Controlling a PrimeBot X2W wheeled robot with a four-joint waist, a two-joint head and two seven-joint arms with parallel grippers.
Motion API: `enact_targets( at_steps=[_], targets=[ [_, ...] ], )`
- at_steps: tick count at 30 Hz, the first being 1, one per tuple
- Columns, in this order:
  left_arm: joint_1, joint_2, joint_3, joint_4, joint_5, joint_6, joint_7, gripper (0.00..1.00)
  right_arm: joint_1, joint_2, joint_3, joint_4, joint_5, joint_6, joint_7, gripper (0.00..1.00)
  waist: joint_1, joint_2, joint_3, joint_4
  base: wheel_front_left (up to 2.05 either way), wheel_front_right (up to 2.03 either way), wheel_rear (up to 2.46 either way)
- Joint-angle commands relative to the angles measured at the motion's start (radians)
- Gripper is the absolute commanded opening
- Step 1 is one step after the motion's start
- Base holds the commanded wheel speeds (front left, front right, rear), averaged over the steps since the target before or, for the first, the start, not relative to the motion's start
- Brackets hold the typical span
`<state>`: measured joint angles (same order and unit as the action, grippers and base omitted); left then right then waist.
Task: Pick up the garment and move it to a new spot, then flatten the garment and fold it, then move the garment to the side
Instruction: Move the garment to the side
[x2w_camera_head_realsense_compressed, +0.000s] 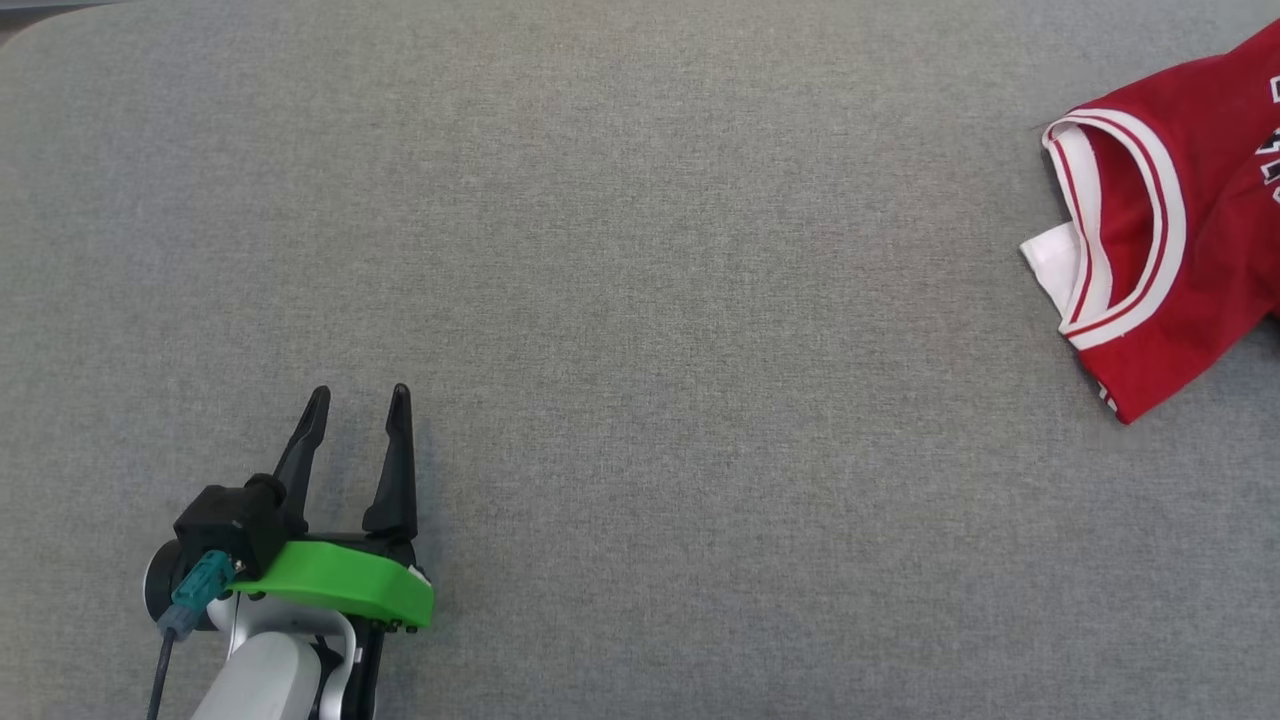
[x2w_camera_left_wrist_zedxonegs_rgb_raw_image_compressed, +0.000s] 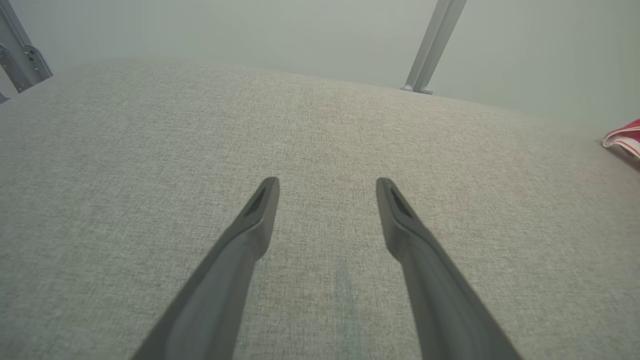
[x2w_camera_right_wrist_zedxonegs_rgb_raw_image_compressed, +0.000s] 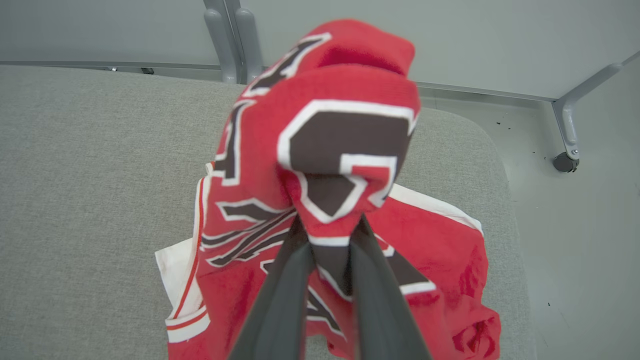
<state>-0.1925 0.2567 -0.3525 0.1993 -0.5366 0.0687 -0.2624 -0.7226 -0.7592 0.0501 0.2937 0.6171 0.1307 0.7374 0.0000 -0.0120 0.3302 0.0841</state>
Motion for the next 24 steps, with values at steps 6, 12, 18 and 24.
enact_targets(
  at_steps=[6, 12, 18, 24],
  targets=[
    [-0.021, 0.01, 0.005, -0.002, 0.012, -0.001, 0.0, 1.0, -0.03, 0.005, -0.026, 0.008, 0.038, 0.0, 0.011, 0.0, 0.0, 0.012, 0.012, -0.03, 0.0, 0.0, 0.0],
    [-0.032, 0.025, 0.004, -0.014, 0.014, 0.006, 0.012, 1.0, -0.001, -0.008, -0.093, 0.052, 0.021, 0.0, 0.028, 0.0, 0.0, 0.012, 0.029, -0.049, 0.0, 0.0, 0.0],
    [-0.035, 0.043, -0.006, -0.033, 0.022, 0.012, 0.035, 1.0, 0.05, 0.018, -0.17, 0.143, -0.055, 0.0, -0.046, 0.01, 0.0, 0.012, 0.061, -0.061, 0.0, 0.0, 0.0],
    [-0.048, 0.052, -0.012, -0.058, 0.027, 0.02, 0.056, 1.0, 0.065, 0.072, -0.235, 0.256, -0.19, 0.0, -0.198, 1.0, 0.0, 0.012, 0.085, -0.063, 0.0, 0.0, 0.0]
  ],
)
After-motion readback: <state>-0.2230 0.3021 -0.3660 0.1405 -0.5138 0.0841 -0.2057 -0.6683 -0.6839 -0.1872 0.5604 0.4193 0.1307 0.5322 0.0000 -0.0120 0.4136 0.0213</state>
